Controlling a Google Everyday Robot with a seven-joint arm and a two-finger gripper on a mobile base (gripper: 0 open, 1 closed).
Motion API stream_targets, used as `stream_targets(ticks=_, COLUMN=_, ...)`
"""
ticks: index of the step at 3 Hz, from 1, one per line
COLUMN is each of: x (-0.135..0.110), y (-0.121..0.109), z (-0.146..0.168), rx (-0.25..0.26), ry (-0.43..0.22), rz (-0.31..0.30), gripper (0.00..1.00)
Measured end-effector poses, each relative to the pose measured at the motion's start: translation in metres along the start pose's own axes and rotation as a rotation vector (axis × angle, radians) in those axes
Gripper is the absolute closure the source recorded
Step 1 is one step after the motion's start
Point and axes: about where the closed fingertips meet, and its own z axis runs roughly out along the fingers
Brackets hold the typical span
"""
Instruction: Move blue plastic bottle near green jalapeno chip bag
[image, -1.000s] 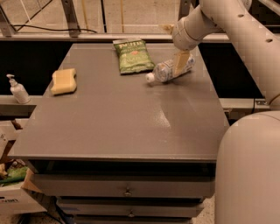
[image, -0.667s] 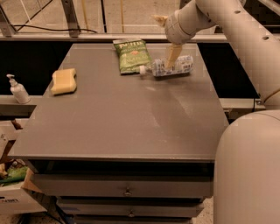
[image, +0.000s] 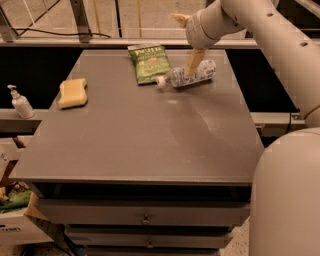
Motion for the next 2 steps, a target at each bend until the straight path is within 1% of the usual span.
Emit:
stream_targets(ticks=1, x=0.0226, y=0.0814, z=-0.0674, rx=-0.065, ry=0.080, rz=0.069, gripper=0.00)
stream_targets(ticks=2, x=0.0226, y=0.0814, z=-0.0673, rx=-0.065, ry=0.080, rz=0.069, gripper=0.00)
